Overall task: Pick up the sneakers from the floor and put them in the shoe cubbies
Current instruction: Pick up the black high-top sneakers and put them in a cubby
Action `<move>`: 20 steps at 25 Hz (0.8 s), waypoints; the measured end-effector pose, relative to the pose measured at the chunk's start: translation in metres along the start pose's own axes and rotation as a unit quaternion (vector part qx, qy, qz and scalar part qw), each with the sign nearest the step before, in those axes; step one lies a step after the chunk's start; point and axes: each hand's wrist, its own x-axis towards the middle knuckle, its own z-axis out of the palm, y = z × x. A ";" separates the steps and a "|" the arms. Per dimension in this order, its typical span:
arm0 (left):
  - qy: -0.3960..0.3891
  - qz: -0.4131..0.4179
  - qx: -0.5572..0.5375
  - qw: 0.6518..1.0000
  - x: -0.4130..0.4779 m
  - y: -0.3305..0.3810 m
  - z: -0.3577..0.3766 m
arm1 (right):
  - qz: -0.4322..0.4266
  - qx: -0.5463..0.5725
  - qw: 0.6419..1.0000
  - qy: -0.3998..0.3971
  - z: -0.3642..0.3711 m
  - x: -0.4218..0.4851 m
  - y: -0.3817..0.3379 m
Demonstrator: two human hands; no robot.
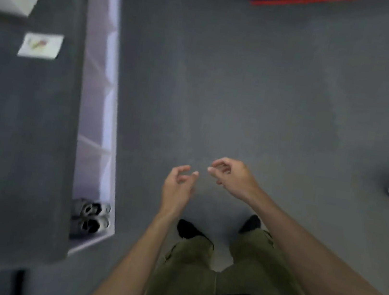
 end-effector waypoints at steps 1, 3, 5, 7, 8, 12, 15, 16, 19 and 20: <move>-0.033 0.020 0.031 0.999 -0.006 0.014 0.028 | 0.008 0.019 0.999 0.035 -0.031 -0.013 0.016; -0.096 0.065 0.088 0.989 -0.021 0.036 0.087 | 0.023 0.054 0.994 0.097 -0.086 -0.039 0.047; -0.151 0.107 0.134 0.974 -0.041 0.051 0.155 | 0.037 0.093 0.983 0.156 -0.140 -0.069 0.082; -0.196 0.129 0.155 0.960 -0.065 0.061 0.221 | 0.049 0.127 0.969 0.207 -0.188 -0.097 0.117; -0.220 0.135 0.167 0.952 -0.081 0.066 0.257 | 0.058 0.144 0.961 0.229 -0.213 -0.112 0.137; -0.298 0.150 0.216 0.918 -0.144 0.070 0.387 | 0.084 0.209 0.925 0.304 -0.308 -0.172 0.217; -0.335 0.162 0.244 0.895 -0.177 0.070 0.469 | 0.105 0.252 0.893 0.359 -0.365 -0.211 0.267; -0.350 0.165 0.255 0.886 -0.189 0.068 0.498 | 0.114 0.270 0.878 0.379 -0.383 -0.226 0.285; -0.387 0.174 0.284 0.860 -0.219 0.068 0.570 | 0.129 0.311 0.844 0.418 -0.427 -0.259 0.328; -0.396 0.173 0.291 0.854 -0.227 0.068 0.592 | 0.136 0.319 0.835 0.427 -0.439 -0.267 0.341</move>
